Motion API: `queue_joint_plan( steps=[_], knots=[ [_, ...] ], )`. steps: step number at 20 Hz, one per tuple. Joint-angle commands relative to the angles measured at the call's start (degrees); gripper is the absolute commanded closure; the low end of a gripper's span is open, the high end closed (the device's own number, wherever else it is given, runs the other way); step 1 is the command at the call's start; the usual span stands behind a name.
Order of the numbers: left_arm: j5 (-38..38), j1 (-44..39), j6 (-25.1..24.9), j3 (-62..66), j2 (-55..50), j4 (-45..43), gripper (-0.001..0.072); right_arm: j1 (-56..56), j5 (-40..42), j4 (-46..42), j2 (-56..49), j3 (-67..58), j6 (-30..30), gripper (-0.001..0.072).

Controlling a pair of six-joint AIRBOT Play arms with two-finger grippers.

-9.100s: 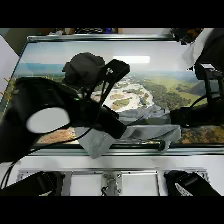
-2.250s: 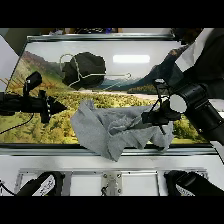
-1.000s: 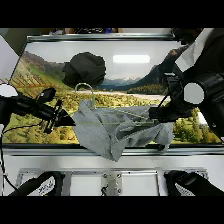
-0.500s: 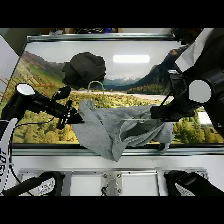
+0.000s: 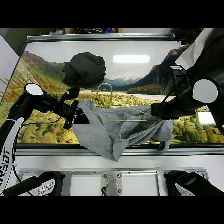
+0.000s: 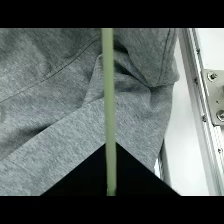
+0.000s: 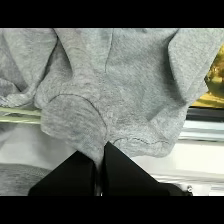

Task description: Fold the clothes and pants, and hang the long-sleeved shirts on hangers.

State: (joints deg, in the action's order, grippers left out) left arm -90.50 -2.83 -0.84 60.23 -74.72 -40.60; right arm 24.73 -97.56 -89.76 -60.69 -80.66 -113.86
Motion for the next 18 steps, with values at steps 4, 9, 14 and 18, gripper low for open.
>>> queue_joint_plan(
  steps=[4,9,14,18],
  knots=[
    [4.7,-3.7,-1.3,0.0,-0.1,2.7,0.0695,0.1,4.0,4.2,0.0,-2.5,-0.2,0.0688],
    [6.8,-6.0,-2.4,0.0,-0.1,3.1,0.0695,1.8,8.2,7.8,0.0,-5.6,-0.2,0.0688],
    [8.0,-6.0,-2.9,-0.1,-0.1,4.3,0.0696,6.1,13.0,8.0,-0.1,-7.0,-0.9,0.0688],
    [10.0,-6.0,-5.4,-3.6,-0.1,8.9,0.0696,8.9,16.3,8.9,-1.8,-8.1,-1.3,0.0688]
  ],
)
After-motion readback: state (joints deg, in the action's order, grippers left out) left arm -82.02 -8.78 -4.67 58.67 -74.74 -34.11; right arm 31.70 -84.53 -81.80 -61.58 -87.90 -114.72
